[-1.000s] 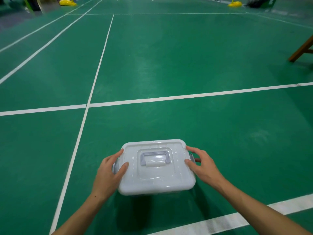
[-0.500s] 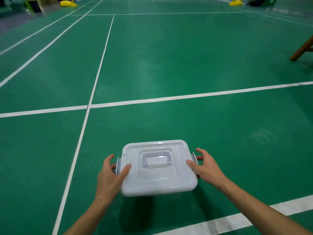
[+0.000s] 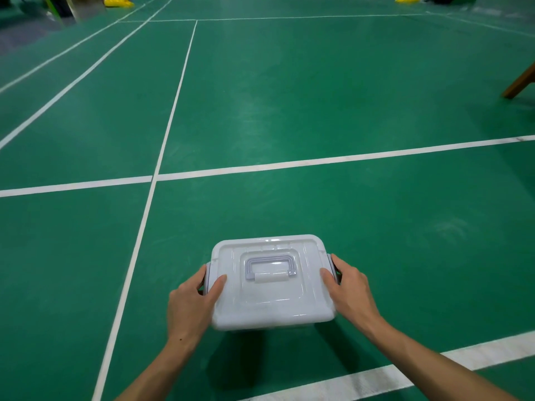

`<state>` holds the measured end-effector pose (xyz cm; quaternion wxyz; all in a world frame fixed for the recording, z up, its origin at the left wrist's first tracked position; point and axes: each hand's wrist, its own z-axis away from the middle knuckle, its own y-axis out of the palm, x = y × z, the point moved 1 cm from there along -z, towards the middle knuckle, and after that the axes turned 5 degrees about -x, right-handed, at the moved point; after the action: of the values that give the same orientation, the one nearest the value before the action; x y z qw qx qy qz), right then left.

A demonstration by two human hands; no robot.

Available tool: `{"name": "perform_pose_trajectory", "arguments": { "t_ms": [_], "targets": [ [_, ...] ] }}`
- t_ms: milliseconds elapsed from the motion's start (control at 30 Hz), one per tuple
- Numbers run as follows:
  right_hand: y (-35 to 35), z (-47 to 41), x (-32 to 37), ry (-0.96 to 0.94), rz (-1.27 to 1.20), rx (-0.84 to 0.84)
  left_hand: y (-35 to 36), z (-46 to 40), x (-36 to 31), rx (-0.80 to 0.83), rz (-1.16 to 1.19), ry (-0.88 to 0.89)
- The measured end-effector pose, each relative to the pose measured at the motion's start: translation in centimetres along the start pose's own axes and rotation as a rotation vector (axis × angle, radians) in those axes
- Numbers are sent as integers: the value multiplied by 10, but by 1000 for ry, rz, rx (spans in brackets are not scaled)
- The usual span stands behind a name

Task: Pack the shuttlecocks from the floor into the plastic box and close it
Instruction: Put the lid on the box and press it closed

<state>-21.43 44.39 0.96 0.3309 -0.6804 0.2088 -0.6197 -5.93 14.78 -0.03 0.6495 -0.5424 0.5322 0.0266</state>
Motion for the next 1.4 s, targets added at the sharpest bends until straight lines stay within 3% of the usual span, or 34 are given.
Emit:
{"name": "perform_pose_trajectory", "arguments": {
  "t_ms": [533, 933, 1400],
  "targets": [
    [4, 6, 1, -25, 52, -108, 4, 0, 6, -37, -126, 25],
    [4, 8, 5, -21, 183, -107, 3, -1, 2, -36, -228, 85],
    [3, 1, 16, -54, 93, -43, -1, 6, 5, -139, -223, 94]
  ]
}}
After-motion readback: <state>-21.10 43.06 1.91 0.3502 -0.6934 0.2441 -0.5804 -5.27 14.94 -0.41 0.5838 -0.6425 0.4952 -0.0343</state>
